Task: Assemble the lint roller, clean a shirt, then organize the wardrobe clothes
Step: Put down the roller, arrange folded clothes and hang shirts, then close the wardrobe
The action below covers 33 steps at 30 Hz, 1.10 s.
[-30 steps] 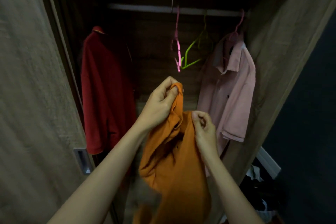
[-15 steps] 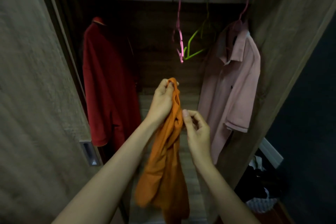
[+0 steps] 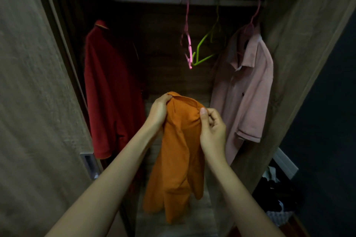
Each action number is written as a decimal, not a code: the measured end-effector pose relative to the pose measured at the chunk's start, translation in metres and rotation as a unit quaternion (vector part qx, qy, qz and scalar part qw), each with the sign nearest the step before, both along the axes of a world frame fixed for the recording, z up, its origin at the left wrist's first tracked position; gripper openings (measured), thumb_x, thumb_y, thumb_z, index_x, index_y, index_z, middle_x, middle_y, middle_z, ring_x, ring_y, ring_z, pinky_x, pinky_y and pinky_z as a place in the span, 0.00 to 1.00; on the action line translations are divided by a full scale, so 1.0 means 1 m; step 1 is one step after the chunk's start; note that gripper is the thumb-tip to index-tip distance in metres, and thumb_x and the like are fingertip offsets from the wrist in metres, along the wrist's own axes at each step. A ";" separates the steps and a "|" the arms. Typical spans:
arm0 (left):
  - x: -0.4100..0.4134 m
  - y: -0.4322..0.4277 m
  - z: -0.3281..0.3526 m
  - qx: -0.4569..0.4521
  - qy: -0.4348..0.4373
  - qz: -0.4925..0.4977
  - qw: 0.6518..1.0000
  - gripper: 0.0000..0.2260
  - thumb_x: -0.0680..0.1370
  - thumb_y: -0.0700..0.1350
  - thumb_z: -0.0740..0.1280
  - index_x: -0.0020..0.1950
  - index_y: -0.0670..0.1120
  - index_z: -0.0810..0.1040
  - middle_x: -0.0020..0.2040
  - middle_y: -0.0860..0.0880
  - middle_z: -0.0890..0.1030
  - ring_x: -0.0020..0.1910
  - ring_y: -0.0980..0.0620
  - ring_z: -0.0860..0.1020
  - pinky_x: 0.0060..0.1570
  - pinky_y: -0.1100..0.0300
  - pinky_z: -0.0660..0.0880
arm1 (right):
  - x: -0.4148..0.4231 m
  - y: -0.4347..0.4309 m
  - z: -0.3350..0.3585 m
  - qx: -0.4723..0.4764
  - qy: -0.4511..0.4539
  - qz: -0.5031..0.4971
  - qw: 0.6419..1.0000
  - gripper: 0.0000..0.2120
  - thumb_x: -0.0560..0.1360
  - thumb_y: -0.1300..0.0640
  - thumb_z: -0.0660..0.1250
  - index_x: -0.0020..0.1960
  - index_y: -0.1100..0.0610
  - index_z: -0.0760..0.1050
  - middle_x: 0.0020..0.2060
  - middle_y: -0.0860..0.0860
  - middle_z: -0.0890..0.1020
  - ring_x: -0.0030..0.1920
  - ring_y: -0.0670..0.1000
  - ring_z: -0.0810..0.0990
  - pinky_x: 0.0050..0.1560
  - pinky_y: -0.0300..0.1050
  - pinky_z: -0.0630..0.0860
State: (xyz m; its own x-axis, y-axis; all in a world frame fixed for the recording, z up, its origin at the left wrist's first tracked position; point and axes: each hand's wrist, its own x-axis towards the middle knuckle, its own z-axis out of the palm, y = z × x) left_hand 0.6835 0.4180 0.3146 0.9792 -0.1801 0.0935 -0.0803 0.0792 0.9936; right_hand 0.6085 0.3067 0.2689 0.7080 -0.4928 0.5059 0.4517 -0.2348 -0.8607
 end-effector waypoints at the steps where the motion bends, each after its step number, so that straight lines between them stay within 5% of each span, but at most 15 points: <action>1: 0.000 0.002 0.000 0.015 0.009 0.000 1.000 0.15 0.83 0.46 0.55 0.41 0.44 0.76 0.36 0.46 0.77 0.38 0.51 0.76 0.43 0.57 0.73 | 0.003 -0.002 0.002 -0.001 -0.002 -0.015 1.000 0.12 0.82 0.55 0.57 0.43 0.58 0.73 0.30 0.48 0.71 0.31 0.40 0.71 0.34 0.33 0.68; 7: -0.001 0.015 0.007 0.110 -0.086 -0.073 0.988 0.05 0.78 0.41 0.66 0.43 0.48 0.79 0.32 0.55 0.77 0.33 0.60 0.75 0.36 0.67 0.72 | 0.012 -0.014 0.017 -0.017 -0.004 0.020 1.000 0.10 0.80 0.52 0.59 0.44 0.55 0.72 0.34 0.46 0.74 0.34 0.39 0.73 0.36 0.32 0.70; 12: 0.003 0.034 0.011 0.179 -0.163 -0.139 0.960 0.14 0.77 0.33 0.65 0.37 0.48 0.67 0.31 0.53 0.68 0.29 0.60 0.67 0.31 0.67 0.66 | 0.011 -0.024 0.027 -0.050 -0.004 0.057 0.997 0.07 0.76 0.54 0.67 0.44 0.57 0.79 0.37 0.45 0.81 0.39 0.39 0.79 0.41 0.32 0.74; 17: 0.015 0.058 0.003 0.340 -0.314 -0.072 0.883 0.14 0.71 0.35 0.64 0.37 0.51 0.64 0.33 0.54 0.67 0.30 0.58 0.66 0.34 0.58 0.66 | 0.015 -0.031 0.043 0.007 -0.043 -0.008 0.999 0.10 0.78 0.54 0.65 0.38 0.52 0.77 0.31 0.44 0.76 0.34 0.41 0.75 0.38 0.36 0.72; 20: 0.016 0.068 -0.008 0.375 -0.376 -0.020 0.847 0.17 0.68 0.31 0.64 0.40 0.55 0.68 0.40 0.54 0.71 0.39 0.57 0.71 0.41 0.60 0.69 | 0.013 -0.035 0.050 0.010 -0.038 -0.017 0.999 0.11 0.78 0.52 0.64 0.38 0.52 0.75 0.29 0.44 0.74 0.31 0.40 0.74 0.34 0.36 0.72; 23: 0.017 0.083 -0.016 0.265 -0.370 -0.023 0.890 0.24 0.65 0.27 0.59 0.42 0.56 0.79 0.47 0.54 0.76 0.49 0.56 0.75 0.50 0.64 0.71 | 0.013 -0.045 0.055 0.050 -0.028 -0.039 0.998 0.11 0.78 0.50 0.64 0.39 0.52 0.75 0.28 0.46 0.72 0.29 0.42 0.72 0.33 0.37 0.71; 26: 0.020 0.094 -0.021 0.232 -0.331 -0.022 0.915 0.32 0.66 0.22 0.59 0.39 0.58 0.86 0.52 0.56 0.80 0.55 0.55 0.78 0.56 0.58 0.75 | 0.013 -0.054 0.060 0.053 -0.029 -0.045 0.997 0.11 0.78 0.50 0.64 0.38 0.51 0.75 0.28 0.47 0.73 0.31 0.45 0.73 0.35 0.41 0.73; 30: 0.021 0.088 -0.019 0.268 -0.305 0.113 0.907 0.26 0.72 0.26 0.62 0.54 0.53 0.84 0.64 0.52 0.78 0.64 0.51 0.76 0.61 0.46 0.76 | 0.011 -0.050 0.062 0.024 -0.031 -0.026 0.999 0.12 0.78 0.49 0.64 0.37 0.50 0.75 0.30 0.46 0.74 0.33 0.44 0.75 0.38 0.42 0.75; 33: 0.016 0.084 -0.016 0.384 -0.289 0.109 0.870 0.29 0.75 0.32 0.65 0.72 0.52 0.70 0.77 0.47 0.62 0.74 0.46 0.63 0.70 0.49 0.68 | 0.010 -0.050 0.061 0.019 -0.029 -0.017 0.999 0.11 0.78 0.49 0.63 0.39 0.50 0.76 0.33 0.47 0.77 0.36 0.46 0.78 0.42 0.46 0.77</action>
State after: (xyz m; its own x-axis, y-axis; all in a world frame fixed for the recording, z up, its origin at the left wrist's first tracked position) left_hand 0.6998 0.5018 0.2983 0.8274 -0.2225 0.5156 -0.5141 -0.6696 0.5361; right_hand 0.6189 0.2568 0.3298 0.6604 -0.5360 0.5260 0.4926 -0.2195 -0.8421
